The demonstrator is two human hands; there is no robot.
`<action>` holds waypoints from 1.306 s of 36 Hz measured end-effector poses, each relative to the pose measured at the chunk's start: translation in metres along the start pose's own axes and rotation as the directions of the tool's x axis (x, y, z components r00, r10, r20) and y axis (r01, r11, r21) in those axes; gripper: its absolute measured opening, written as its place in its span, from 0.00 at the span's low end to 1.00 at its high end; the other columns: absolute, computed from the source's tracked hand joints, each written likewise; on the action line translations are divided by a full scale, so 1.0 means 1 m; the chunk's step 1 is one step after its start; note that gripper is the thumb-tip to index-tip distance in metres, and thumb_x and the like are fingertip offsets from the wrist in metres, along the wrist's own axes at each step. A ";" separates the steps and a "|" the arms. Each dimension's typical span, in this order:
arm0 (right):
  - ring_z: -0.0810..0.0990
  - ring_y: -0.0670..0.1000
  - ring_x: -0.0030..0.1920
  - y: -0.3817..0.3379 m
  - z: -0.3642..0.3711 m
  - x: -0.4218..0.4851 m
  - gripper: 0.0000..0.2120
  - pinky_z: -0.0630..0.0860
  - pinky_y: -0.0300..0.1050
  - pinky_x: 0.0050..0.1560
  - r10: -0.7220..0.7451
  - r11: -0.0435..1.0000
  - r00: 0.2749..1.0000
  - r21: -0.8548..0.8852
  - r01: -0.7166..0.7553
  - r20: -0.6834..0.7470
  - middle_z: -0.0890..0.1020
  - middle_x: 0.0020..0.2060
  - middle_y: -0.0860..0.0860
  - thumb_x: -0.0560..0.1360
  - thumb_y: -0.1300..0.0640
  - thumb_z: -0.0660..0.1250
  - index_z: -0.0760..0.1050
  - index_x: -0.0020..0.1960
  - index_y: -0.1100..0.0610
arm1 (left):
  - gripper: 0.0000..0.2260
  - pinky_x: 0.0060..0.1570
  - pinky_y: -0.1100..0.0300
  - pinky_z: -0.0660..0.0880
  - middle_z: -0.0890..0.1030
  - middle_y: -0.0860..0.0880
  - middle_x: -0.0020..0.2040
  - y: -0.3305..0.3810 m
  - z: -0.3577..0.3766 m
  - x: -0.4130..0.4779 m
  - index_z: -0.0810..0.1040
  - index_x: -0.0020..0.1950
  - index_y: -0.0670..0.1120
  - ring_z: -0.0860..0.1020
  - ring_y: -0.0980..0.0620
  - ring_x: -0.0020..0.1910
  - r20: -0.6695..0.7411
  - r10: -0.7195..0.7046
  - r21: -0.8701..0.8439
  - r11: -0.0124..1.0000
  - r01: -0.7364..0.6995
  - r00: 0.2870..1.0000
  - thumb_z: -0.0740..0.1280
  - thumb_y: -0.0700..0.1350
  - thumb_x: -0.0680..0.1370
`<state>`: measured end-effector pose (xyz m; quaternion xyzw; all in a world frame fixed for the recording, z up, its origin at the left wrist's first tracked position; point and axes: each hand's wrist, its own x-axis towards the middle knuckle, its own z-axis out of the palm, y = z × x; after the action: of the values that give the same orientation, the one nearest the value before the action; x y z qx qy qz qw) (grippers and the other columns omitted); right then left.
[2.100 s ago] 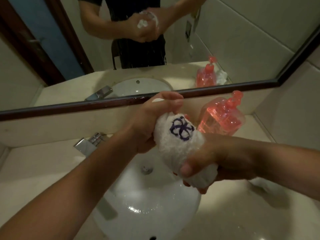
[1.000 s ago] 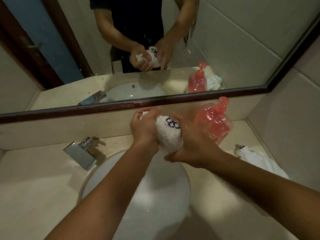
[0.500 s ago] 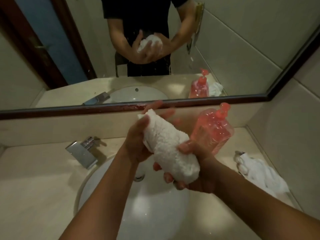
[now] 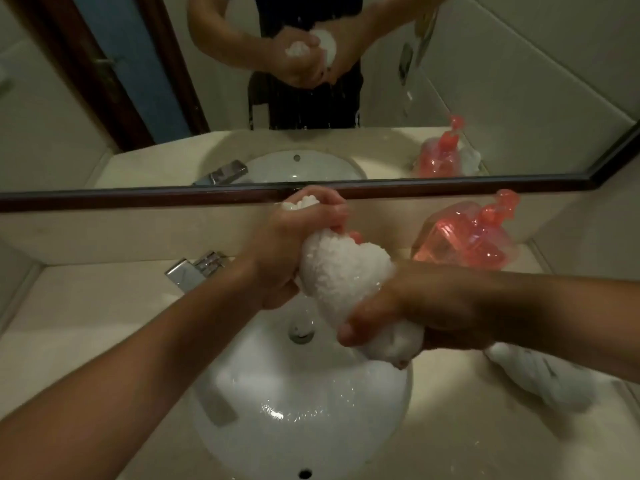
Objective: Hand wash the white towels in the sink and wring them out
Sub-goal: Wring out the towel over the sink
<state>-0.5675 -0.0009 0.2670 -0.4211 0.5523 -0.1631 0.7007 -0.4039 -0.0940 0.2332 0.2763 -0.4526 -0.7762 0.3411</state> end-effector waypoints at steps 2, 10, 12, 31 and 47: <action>0.87 0.55 0.44 0.001 0.006 0.012 0.26 0.83 0.51 0.42 -0.006 0.999 0.995 -0.052 0.001 -0.100 0.87 0.44 0.56 0.60 0.58 0.83 0.82 0.58 0.55 | 0.06 0.36 0.56 0.82 0.81 0.49 0.35 0.001 -0.006 0.003 0.77 0.45 0.45 0.84 0.49 0.37 -0.013 0.068 0.160 0.985 -0.065 0.998 0.72 0.37 0.76; 0.83 0.47 0.31 0.021 0.006 0.067 0.15 0.75 0.39 0.27 -0.107 0.989 0.921 -0.138 0.059 -0.374 0.84 0.34 0.49 0.69 0.63 0.81 0.81 0.51 0.54 | 0.06 0.44 0.53 0.83 0.83 0.49 0.36 -0.017 -0.027 0.030 0.79 0.43 0.46 0.84 0.49 0.39 -0.046 0.263 0.568 0.801 -0.191 0.964 0.72 0.36 0.76; 0.83 0.48 0.33 0.028 0.001 0.079 0.13 0.76 0.40 0.27 -0.123 0.983 0.906 -0.172 0.057 -0.406 0.84 0.35 0.49 0.69 0.62 0.81 0.81 0.50 0.55 | 0.05 0.44 0.50 0.83 0.83 0.51 0.34 -0.029 -0.030 0.037 0.78 0.42 0.48 0.83 0.51 0.38 -0.088 0.293 0.595 0.782 -0.185 0.952 0.71 0.39 0.74; 0.81 0.45 0.32 0.047 -0.032 0.111 0.10 0.75 0.41 0.30 -0.215 0.965 0.751 -0.253 0.065 -0.625 0.85 0.37 0.47 0.66 0.56 0.79 0.83 0.46 0.52 | 0.05 0.44 0.41 0.81 0.83 0.46 0.36 -0.056 -0.005 0.079 0.77 0.37 0.54 0.83 0.41 0.41 -0.308 0.439 0.664 0.734 -0.139 0.844 0.70 0.46 0.71; 0.66 0.48 0.79 0.035 -0.014 0.017 0.81 0.66 0.35 0.69 -0.385 0.861 0.843 -0.476 0.181 -0.377 0.62 0.84 0.48 0.59 0.49 0.90 0.27 0.84 0.45 | 0.09 0.39 0.50 0.83 0.81 0.46 0.37 -0.035 0.025 0.034 0.78 0.42 0.48 0.84 0.43 0.39 -0.334 0.305 0.192 0.948 -0.253 0.892 0.72 0.35 0.77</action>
<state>-0.5828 0.0020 0.2283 -0.5902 0.6537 -0.2386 0.4091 -0.4527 -0.0949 0.2086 0.3691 -0.4721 -0.6209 0.5054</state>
